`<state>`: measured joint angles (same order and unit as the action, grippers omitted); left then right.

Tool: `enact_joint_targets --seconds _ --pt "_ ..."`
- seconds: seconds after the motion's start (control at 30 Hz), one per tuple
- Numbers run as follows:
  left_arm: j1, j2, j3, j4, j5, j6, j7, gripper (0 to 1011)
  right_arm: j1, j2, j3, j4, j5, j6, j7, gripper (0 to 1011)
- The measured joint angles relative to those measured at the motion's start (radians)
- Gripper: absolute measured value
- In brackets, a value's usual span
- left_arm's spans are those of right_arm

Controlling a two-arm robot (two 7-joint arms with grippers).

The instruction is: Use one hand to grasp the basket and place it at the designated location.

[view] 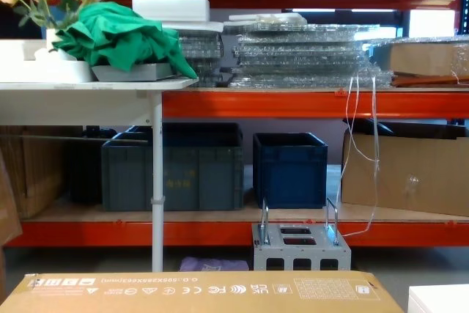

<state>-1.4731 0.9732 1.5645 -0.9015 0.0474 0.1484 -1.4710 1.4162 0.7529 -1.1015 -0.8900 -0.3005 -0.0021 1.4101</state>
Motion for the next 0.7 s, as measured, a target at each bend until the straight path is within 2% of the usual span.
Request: enact_joint_targets --seconds 0.43,0.7 --pt "0.0 0.0 0.0 0.0 0.0 0.0 0.0 0 -0.02 -0.019 0.011 0.055 0.013 -0.039 0.029 239" --pt "0.0 0.0 0.0 0.0 0.0 0.0 0.0 0 -0.034 -0.025 0.01 0.064 0.029 -0.054 0.05 239"
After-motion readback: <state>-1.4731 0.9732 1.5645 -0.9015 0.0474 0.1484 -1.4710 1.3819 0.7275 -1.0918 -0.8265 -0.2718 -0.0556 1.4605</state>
